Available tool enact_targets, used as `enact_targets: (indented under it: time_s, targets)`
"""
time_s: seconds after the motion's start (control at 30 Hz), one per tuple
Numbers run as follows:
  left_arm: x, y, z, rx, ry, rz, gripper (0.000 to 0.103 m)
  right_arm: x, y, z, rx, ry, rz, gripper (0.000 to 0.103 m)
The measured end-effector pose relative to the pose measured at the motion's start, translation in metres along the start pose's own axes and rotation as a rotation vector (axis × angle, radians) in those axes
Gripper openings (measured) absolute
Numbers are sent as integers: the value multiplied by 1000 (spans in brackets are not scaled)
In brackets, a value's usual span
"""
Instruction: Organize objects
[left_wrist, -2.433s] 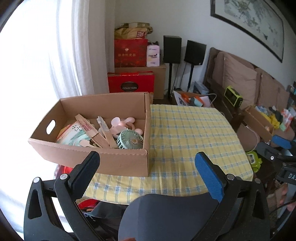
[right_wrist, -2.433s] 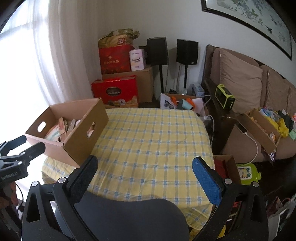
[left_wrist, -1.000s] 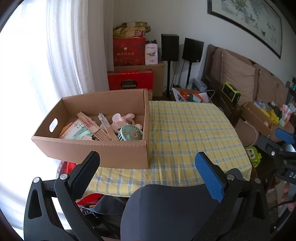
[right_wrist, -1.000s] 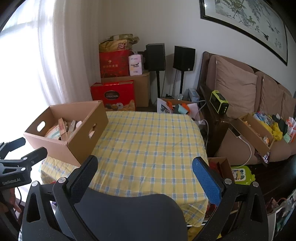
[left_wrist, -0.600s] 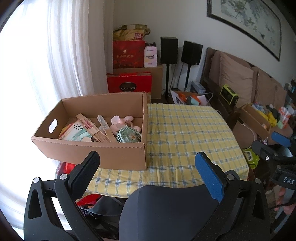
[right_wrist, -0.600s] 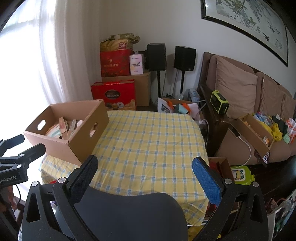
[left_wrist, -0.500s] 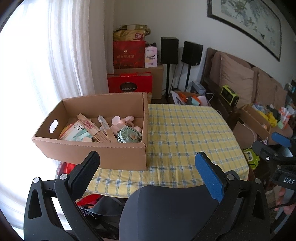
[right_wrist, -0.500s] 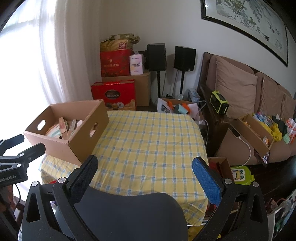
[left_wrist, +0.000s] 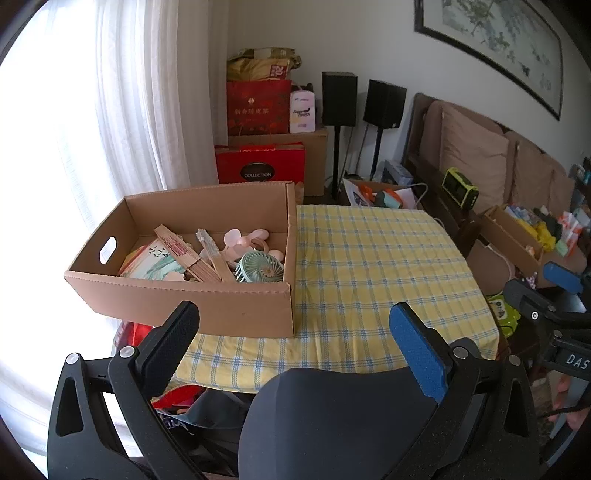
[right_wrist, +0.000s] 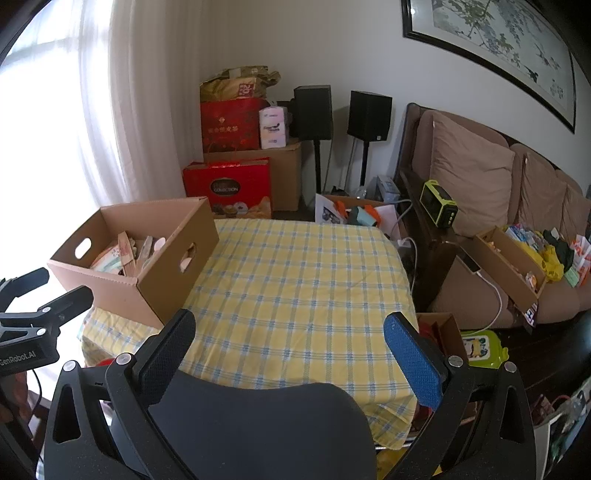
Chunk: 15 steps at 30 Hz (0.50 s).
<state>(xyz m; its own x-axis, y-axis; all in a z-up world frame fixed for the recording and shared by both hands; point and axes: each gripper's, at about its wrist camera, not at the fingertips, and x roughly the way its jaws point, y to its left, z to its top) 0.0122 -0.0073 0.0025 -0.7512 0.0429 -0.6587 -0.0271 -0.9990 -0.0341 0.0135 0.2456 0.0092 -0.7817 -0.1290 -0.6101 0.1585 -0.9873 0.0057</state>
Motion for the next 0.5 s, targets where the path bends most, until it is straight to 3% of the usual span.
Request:
enact_targets:
  time_s: [0.5]
  targets:
    - [1,-1,-2,2,3,3,103,1,-1,1,-2,5,3,103]
